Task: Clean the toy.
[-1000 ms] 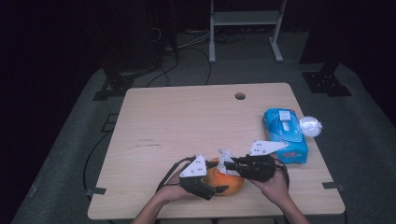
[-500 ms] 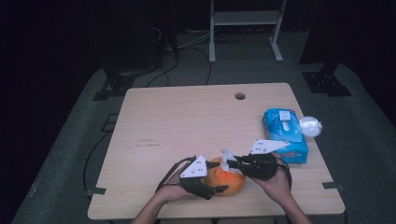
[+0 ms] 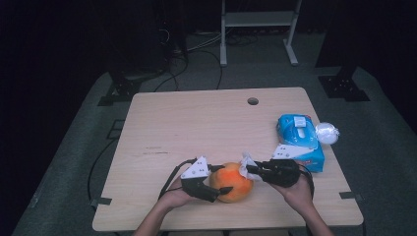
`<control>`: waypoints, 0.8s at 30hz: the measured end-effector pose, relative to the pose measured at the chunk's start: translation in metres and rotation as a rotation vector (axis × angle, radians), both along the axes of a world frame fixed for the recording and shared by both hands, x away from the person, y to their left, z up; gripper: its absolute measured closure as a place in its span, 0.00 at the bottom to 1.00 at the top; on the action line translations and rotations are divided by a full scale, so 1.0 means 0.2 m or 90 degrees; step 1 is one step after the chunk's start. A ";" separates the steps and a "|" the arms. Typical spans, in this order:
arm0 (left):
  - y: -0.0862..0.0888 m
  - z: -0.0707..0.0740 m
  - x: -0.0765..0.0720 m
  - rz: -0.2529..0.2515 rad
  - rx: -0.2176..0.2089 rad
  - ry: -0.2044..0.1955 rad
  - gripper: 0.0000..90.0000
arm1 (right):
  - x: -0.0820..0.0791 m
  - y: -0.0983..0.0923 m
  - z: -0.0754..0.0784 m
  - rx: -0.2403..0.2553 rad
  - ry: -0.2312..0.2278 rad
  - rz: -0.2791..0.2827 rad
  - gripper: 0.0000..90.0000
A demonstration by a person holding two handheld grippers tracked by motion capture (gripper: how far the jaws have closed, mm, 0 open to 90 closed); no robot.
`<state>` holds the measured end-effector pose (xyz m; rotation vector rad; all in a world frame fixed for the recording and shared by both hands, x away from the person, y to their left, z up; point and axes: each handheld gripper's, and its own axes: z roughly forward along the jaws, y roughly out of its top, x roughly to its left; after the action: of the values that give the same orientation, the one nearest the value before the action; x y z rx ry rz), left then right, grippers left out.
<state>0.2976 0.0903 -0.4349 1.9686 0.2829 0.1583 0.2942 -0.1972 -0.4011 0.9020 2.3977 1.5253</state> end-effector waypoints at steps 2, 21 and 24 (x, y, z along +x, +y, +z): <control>0.00 0.00 0.00 0.001 -0.001 0.001 0.31 | 0.02 -0.02 -0.02 0.005 0.012 -0.004 0.87; 0.01 -0.01 0.03 0.016 -0.020 0.022 0.31 | 0.00 -0.04 0.00 0.007 -0.003 -0.009 0.87; 0.02 -0.01 0.03 0.020 -0.022 0.025 0.31 | -0.03 0.02 0.03 0.006 -0.020 0.016 0.87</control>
<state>0.3030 0.0934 -0.4376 1.9345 0.3394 0.1347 0.2874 -0.1933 -0.3947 0.8463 2.3904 1.5497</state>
